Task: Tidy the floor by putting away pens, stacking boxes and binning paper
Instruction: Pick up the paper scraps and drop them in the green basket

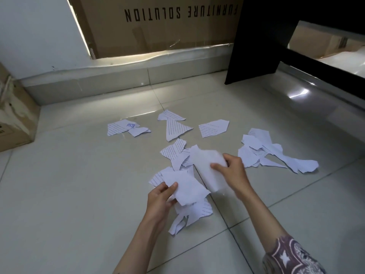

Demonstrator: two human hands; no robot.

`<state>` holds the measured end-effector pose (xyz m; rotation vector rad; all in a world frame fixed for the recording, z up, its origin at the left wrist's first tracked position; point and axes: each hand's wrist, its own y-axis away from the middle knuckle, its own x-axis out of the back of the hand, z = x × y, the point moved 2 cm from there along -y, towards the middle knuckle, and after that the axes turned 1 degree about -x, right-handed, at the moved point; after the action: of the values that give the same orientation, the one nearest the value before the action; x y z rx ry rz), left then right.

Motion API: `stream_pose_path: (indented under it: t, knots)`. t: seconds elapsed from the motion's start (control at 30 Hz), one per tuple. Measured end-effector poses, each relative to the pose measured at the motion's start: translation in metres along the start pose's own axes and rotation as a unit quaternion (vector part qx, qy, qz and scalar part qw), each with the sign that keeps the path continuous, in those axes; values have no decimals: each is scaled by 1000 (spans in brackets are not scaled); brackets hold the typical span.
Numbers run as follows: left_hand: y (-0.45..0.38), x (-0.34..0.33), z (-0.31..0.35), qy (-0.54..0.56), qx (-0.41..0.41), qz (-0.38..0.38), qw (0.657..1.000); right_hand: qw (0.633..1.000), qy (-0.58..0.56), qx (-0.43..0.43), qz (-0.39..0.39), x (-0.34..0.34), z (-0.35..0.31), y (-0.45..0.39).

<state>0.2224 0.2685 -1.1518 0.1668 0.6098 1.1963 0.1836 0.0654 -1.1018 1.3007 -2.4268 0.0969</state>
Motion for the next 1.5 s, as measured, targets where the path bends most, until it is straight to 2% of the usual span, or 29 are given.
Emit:
stream_pose_path:
  t: [0.13, 0.23, 0.33, 0.43, 0.47, 0.53, 0.6, 0.63, 0.7, 0.8, 0.93, 1.1, 1.2, 1.3, 1.37, 1.43, 1.5]
  knots:
    - [-3, -13, 6, 3, -13, -8, 1000, 985, -135, -74, -75, -30, 4, 20]
    - [-2, -11, 7, -4, -23, 37, 999, 973, -170, -125, -98, -46, 10, 31]
    - [1, -2, 7, -12, -28, 72, 997, 947, -232, -158, -158, -62, 17, 40]
    - [4, 9, 5, -3, -14, 73, 997, 925, -265, -178, -207, -74, 20, 50]
    - [4, 13, 5, -11, -15, 71, 997, 929, -255, -174, -206, -76, 21, 51]
    - [6, 21, 5, -27, -29, 76, 996, 961, -179, -135, -163, -77, 23, 51]
    - [7, 29, 5, -33, -41, 103, 993, 993, -29, -79, -81, -72, 31, 49]
    - [7, 34, 5, -31, -43, 119, 992, 996, 54, -59, -41, -70, 36, 49]
    - [8, 42, 5, -17, -44, 146, 988, 976, 210, -57, -14, -67, 46, 54]
    - [8, 57, 7, -7, -51, 180, 982, 937, 342, -61, -45, -70, 54, 65]
    - [9, 72, 5, 4, -54, 225, 973, 958, 261, -109, -38, -73, 55, 69]
    - [10, 80, 3, 7, -54, 236, 970, 972, 177, -149, -37, -63, 59, 68]
    - [11, 80, 2, 2, -53, 236, 970, 975, 145, -167, 6, -49, 62, 66]
    - [11, 80, 2, 6, -52, 239, 969, 978, 156, -118, 68, -34, 63, 62]
    - [10, 80, 3, 8, -51, 240, 969, 994, 86, -65, 29, -32, 57, 59]
    - [10, 80, 5, 11, -50, 239, 970, 992, 63, -29, -106, -39, 50, 59]
    - [11, 80, 6, 12, -49, 240, 969, 964, 115, 5, -241, -53, 46, 62]
